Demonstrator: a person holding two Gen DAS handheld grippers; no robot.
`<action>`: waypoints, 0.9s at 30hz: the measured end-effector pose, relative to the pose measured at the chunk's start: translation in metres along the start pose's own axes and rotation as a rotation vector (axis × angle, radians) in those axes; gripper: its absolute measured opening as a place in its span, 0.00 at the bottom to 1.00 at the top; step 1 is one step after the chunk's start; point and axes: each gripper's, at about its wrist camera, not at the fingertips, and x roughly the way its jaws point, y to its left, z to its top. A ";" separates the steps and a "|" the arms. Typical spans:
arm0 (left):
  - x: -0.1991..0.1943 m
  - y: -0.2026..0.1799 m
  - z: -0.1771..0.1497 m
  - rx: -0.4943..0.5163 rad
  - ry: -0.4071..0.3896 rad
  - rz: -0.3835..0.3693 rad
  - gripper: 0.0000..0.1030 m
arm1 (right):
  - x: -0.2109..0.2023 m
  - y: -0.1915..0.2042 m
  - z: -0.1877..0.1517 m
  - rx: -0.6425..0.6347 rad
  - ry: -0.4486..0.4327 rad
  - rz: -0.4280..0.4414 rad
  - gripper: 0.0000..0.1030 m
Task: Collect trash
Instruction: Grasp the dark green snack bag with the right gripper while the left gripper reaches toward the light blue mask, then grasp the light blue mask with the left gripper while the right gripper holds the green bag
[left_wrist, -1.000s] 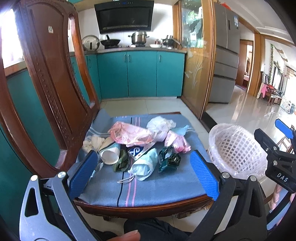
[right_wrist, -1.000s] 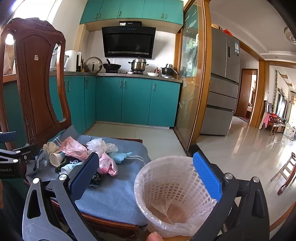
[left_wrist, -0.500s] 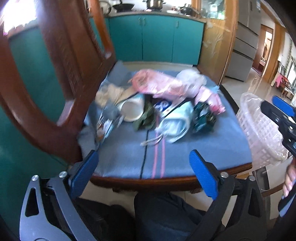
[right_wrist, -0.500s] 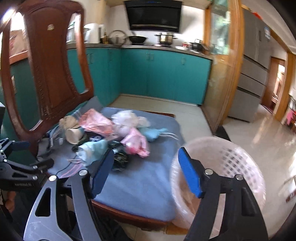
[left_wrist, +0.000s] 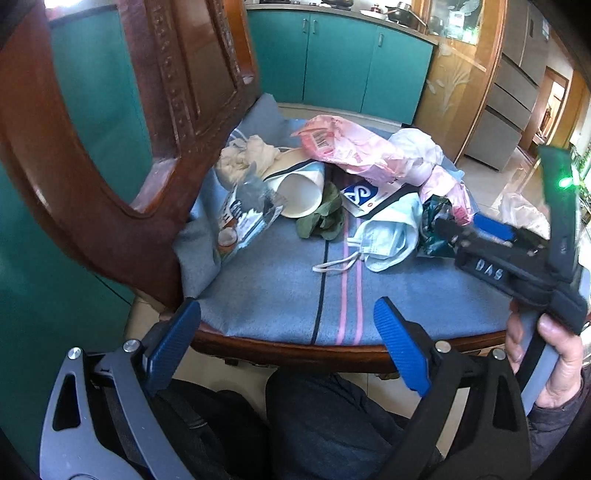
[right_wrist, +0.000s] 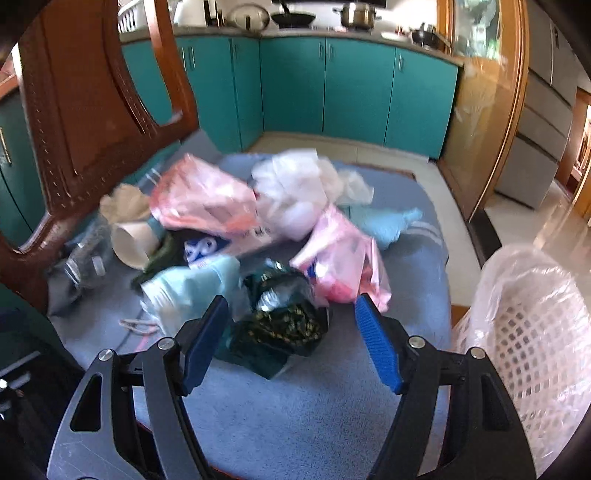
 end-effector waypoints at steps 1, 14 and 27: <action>0.001 -0.001 0.000 0.005 0.001 -0.001 0.92 | 0.003 0.000 -0.001 0.000 0.011 0.019 0.70; 0.016 -0.019 0.018 0.025 -0.001 -0.042 0.92 | -0.045 -0.018 -0.020 -0.006 -0.005 0.087 0.51; 0.088 -0.095 0.054 0.212 0.059 -0.122 0.73 | -0.082 -0.046 -0.029 0.033 -0.056 0.022 0.51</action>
